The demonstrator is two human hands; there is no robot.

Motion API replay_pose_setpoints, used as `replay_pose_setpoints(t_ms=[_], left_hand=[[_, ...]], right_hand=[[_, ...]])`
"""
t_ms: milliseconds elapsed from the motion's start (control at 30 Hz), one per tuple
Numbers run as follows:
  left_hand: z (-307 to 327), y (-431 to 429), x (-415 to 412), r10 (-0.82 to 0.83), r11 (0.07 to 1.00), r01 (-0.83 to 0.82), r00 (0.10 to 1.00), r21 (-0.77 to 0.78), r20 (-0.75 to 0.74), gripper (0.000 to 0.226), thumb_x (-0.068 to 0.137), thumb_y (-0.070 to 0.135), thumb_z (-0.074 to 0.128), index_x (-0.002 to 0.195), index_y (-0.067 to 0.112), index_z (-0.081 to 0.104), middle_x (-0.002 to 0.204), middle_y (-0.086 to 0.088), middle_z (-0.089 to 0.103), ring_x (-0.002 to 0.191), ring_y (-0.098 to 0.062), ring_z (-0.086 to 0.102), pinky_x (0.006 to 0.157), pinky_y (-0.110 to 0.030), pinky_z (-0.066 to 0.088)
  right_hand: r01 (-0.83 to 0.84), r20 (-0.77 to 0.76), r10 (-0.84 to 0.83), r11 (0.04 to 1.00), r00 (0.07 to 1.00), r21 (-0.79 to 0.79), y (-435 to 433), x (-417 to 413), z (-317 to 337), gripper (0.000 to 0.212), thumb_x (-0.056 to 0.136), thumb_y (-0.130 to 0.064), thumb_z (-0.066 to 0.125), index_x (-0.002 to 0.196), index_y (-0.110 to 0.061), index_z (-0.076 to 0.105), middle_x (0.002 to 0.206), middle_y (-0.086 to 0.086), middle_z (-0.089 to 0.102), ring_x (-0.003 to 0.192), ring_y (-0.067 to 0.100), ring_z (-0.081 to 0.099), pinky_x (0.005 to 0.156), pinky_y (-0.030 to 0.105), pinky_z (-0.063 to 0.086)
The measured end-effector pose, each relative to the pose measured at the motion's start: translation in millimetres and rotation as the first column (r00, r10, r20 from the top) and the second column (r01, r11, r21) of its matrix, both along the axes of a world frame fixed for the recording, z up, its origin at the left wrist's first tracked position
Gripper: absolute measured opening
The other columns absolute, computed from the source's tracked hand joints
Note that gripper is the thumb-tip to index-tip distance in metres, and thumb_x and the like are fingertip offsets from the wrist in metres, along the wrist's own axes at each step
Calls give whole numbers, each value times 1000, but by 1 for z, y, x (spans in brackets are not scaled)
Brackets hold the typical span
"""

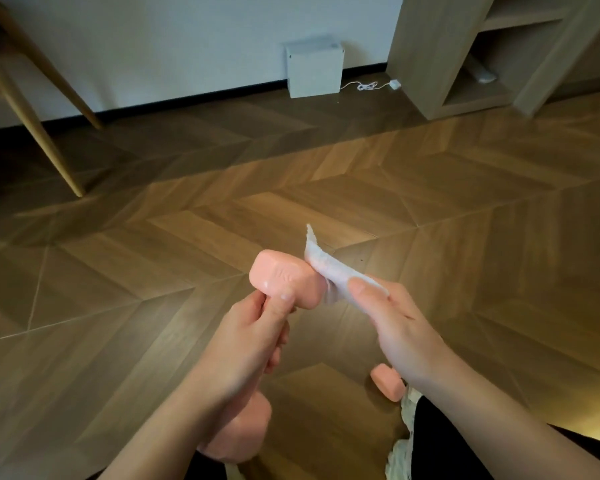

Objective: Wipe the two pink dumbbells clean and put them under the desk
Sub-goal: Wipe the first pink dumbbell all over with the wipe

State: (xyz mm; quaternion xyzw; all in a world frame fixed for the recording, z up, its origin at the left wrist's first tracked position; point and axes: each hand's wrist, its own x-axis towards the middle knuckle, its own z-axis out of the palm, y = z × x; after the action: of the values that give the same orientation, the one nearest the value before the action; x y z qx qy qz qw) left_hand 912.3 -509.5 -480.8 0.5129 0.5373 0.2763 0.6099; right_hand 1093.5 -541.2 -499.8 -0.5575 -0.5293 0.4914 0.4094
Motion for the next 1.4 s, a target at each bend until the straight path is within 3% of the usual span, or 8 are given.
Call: replay_pose_setpoints(t_ms=[67, 200, 267, 333, 400, 533, 867, 1400], left_hand=[[-5, 2, -1, -30, 998, 32, 999, 54, -26, 61, 78, 72, 57, 75, 11, 58, 54, 5, 51, 46, -9, 42, 44, -19, 34], [-8, 4, 5, -21, 998, 24, 999, 61, -48, 63, 67, 76, 48, 65, 14, 54, 51, 7, 50, 46, -9, 42, 46, -18, 35], [-9, 5, 8, 9, 1000, -9, 1000, 28, -22, 65, 65, 77, 48, 64, 13, 53, 50, 7, 49, 47, -9, 41, 45, -17, 35], [-10, 5, 9, 26, 1000, -26, 1000, 10, 0, 62, 65, 78, 50, 62, 17, 53, 51, 7, 47, 48, -10, 38, 45, -16, 33], [-11, 3, 9, 26, 999, -26, 999, 20, 20, 57, 65, 79, 53, 58, 22, 54, 54, 6, 47, 50, -11, 37, 47, -18, 32], [-15, 1, 10, -8, 999, 8, 1000, 51, 2, 57, 64, 80, 54, 56, 24, 54, 54, 6, 48, 51, -11, 39, 49, -21, 33], [-13, -4, 10, -31, 996, 28, 999, 89, 29, 53, 61, 82, 56, 63, 30, 63, 59, 9, 52, 57, -9, 41, 54, -22, 35], [-18, -5, 10, -203, 962, 223, 970, 158, -129, 63, 53, 100, 44, 77, 44, 62, 61, 11, 58, 57, -9, 46, 59, -38, 38]], right_hand=[[-9, 41, 9, 1000, 999, 1, 2, -1, -7, 58, 100, -40, 32, 129, 3, 57, 127, 28, 57, 124, 43, 50, 105, 51, 39], [-38, 1, 38, 997, 999, 63, 7, -1, 1, 43, 103, -17, 29, 138, -19, 53, 132, -18, 62, 130, -2, 49, 106, 14, 36], [-32, -9, 33, 995, 999, 97, 2, 4, -3, 39, 105, -13, 32, 136, -20, 54, 104, -21, 72, 104, -6, 64, 87, 9, 47], [23, -60, -18, 996, 998, 86, -1, 4, -1, 37, 105, -33, 38, 132, -22, 60, 78, -3, 73, 73, 13, 70, 61, 22, 54], [-2, 2, 2, 997, 1000, 71, 2, 4, -2, 48, 101, -45, 34, 137, -23, 58, 110, 25, 67, 104, 41, 62, 88, 54, 48], [-17, 25, 14, 991, 1000, 135, -4, 7, 1, 42, 100, -10, 31, 135, -22, 51, 103, -33, 68, 102, -13, 61, 84, 2, 42], [-15, -36, 20, 989, 999, 147, -1, 4, -1, 42, 102, -16, 33, 138, -14, 54, 136, -11, 61, 133, 3, 48, 106, 16, 36], [49, -133, -43, 998, 990, 47, 4, 9, 0, 43, 99, -19, 34, 127, -25, 65, 115, 6, 70, 110, 20, 62, 89, 22, 45]])
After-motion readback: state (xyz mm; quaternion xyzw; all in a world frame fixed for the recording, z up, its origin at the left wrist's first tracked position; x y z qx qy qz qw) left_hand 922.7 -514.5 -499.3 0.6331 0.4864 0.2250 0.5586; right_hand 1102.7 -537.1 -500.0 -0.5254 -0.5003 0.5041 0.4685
